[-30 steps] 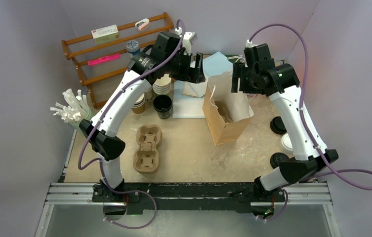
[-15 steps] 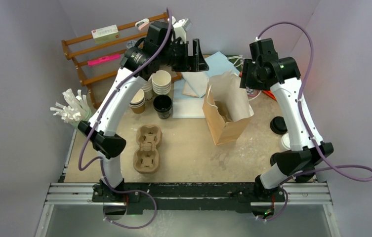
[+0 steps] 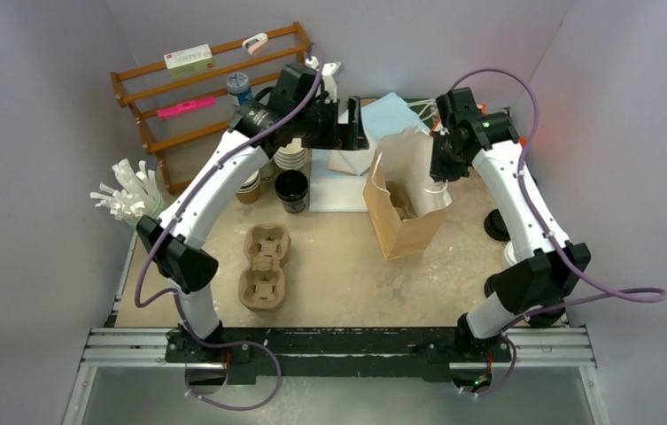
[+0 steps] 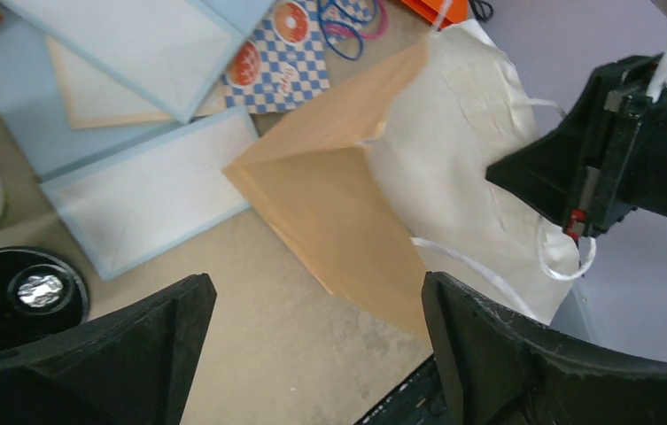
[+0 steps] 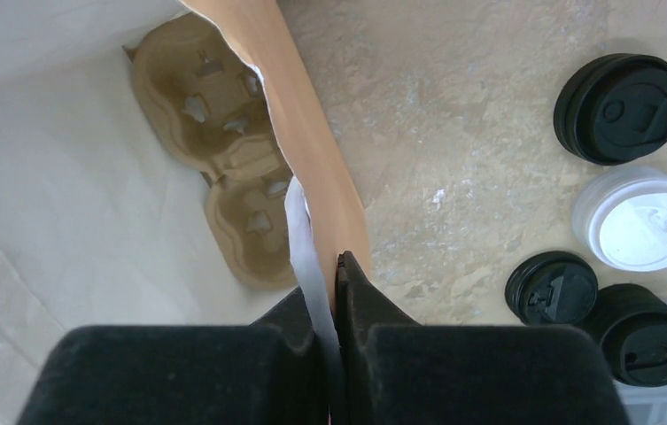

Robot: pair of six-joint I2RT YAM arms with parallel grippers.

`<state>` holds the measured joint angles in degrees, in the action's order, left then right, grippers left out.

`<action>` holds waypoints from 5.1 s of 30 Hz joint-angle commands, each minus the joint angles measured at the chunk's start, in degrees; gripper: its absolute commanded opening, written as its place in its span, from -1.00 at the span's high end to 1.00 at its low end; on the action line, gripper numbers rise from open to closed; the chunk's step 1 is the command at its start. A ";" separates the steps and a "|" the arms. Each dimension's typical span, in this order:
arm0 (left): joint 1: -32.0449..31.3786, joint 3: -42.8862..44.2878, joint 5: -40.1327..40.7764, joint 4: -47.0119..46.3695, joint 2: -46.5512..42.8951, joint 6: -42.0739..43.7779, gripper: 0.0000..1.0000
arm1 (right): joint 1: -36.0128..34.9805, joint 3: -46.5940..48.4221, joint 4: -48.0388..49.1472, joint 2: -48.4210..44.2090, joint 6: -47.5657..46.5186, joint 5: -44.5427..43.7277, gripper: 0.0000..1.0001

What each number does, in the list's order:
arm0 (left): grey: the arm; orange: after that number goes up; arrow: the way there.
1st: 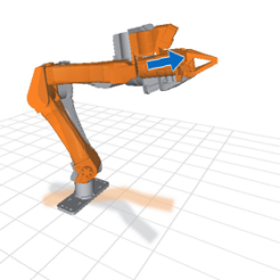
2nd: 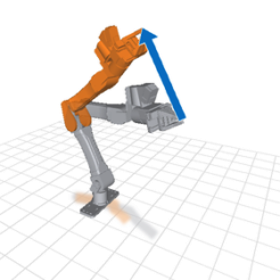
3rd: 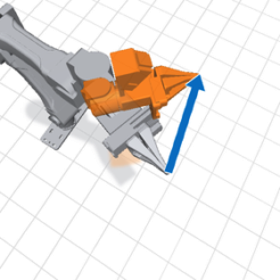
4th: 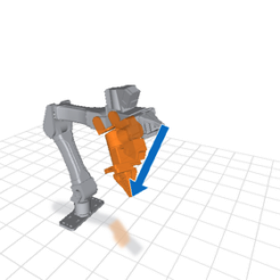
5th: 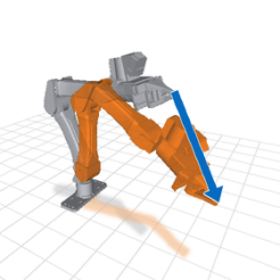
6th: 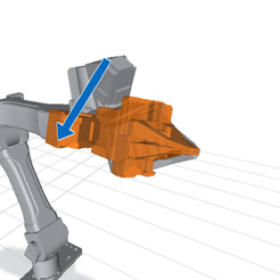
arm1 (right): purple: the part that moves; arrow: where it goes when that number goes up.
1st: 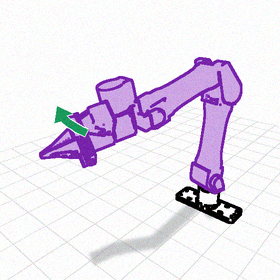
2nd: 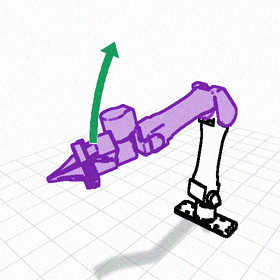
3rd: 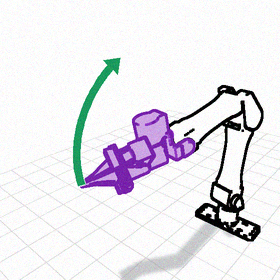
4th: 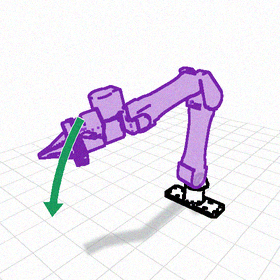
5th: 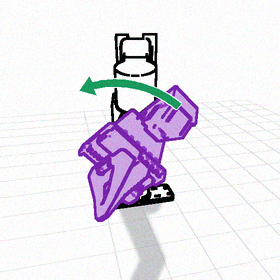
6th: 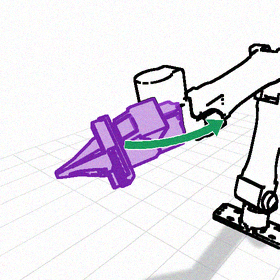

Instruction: Pack the takeout coffee

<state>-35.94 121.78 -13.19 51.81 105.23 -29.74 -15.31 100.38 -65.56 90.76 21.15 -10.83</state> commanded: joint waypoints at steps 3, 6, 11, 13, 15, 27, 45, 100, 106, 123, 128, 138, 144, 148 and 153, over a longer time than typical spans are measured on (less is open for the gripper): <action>6.52 -10.20 5.35 -9.04 -10.89 -0.63 -0.88 | 0.04 4.68 0.85 1.83 5.51 2.53 1.00; 12.92 -21.58 0.42 -15.04 -17.01 -7.47 -0.90 | 0.11 7.60 -2.53 3.15 9.31 5.09 1.00; 19.75 -35.10 -10.69 -26.46 -23.94 -12.89 -0.78 | 0.02 8.68 -4.91 1.21 15.47 10.57 1.00; 17.67 -29.00 -8.15 -19.56 -22.38 -8.75 -0.76 | -0.18 8.34 -5.58 0.36 17.83 12.93 1.00; 15.08 -23.19 -3.96 -13.36 -21.49 -5.20 -0.77 | -0.74 7.71 -5.94 -0.54 20.02 14.64 1.00; -0.96 -1.12 11.51 6.52 -21.35 -2.72 -0.69 | -13.58 0.49 -4.83 -7.58 28.70 6.21 1.00; -21.61 3.58 23.60 18.99 -15.73 -11.18 -0.12 | -19.05 -7.77 0.54 -12.61 33.95 1.78 0.57; -16.18 2.29 29.63 19.52 -1.17 -3.55 1.00 | -18.97 11.43 -6.38 -13.19 21.63 -0.28 -0.47; -16.22 -0.02 27.06 19.16 -2.45 -9.02 1.00 | -19.42 24.23 -7.12 -4.54 23.34 7.90 0.26; -15.47 -20.36 26.80 8.88 -17.23 -27.78 1.00 | -31.90 -1.96 0.76 -4.10 29.50 -4.65 1.00; -15.45 -27.87 26.28 3.48 -21.24 -30.95 1.00 | -33.78 -10.97 5.75 -7.42 31.38 -3.70 1.00; -15.63 -34.49 25.80 0.47 -24.82 -35.74 1.00 | -41.03 -14.02 4.64 -3.14 37.66 -8.25 1.00; -15.83 -40.76 25.19 -1.78 -29.03 -35.75 1.00 | -40.67 -17.11 3.64 -0.37 37.48 -9.02 1.00; -15.82 -41.24 25.53 -2.84 -29.99 -35.39 1.00 | -37.36 -15.82 4.32 -0.33 34.98 -8.38 1.00; -15.82 -38.13 26.02 -1.37 -27.45 -33.04 1.00 | -36.61 3.73 -3.97 3.80 29.17 -12.42 1.00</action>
<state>-51.77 81.28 12.38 49.65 76.29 -64.86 -52.56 90.76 -64.36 92.47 54.33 -19.00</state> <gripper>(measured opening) 0.022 0.004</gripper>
